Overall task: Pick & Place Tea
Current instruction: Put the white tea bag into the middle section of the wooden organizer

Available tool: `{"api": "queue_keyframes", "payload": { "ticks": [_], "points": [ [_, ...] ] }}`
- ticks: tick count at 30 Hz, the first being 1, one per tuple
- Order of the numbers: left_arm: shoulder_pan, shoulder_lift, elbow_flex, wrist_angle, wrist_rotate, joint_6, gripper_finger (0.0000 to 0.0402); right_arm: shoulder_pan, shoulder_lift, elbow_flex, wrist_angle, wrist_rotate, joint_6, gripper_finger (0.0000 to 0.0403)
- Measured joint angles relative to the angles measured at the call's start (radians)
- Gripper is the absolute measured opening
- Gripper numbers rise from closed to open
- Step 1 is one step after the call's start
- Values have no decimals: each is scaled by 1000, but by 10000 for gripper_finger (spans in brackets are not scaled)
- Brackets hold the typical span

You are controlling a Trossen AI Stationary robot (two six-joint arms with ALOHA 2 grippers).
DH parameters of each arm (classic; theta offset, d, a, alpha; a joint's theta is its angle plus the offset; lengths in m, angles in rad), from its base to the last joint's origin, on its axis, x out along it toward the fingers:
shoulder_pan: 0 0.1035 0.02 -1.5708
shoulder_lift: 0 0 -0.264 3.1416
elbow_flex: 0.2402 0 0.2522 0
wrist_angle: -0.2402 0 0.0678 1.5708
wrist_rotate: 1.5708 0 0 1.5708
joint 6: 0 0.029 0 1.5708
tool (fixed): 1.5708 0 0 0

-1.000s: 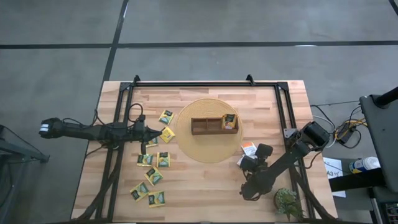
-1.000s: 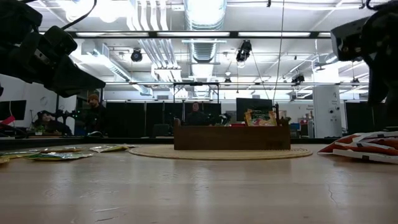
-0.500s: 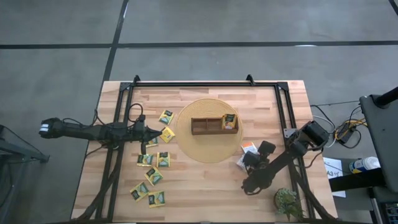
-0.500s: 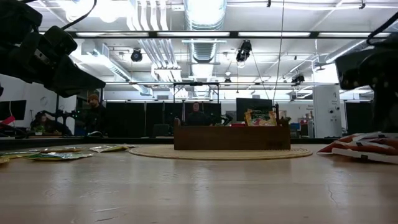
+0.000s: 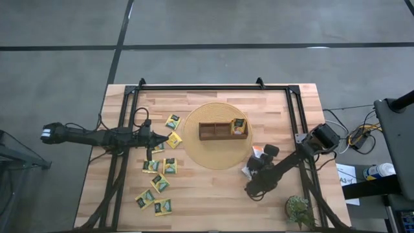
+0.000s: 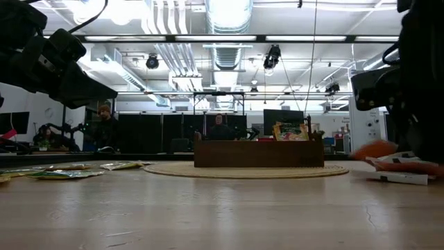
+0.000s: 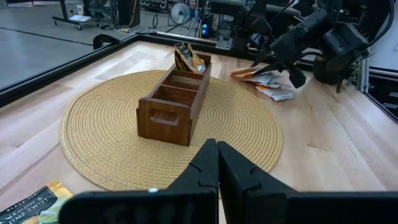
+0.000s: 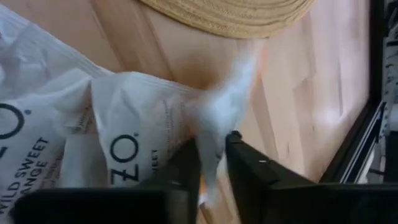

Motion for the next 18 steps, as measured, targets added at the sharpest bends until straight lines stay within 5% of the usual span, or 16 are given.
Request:
{"api": "queue_keyframes", "payload": {
  "ticks": [3,18],
  "points": [
    [0,0,0,0,0,0,0,-1,0,15,-10,-11,-14,17],
    [0,0,0,0,0,0,0,-62,-152,146,-95,-10,16,9]
  ]
}}
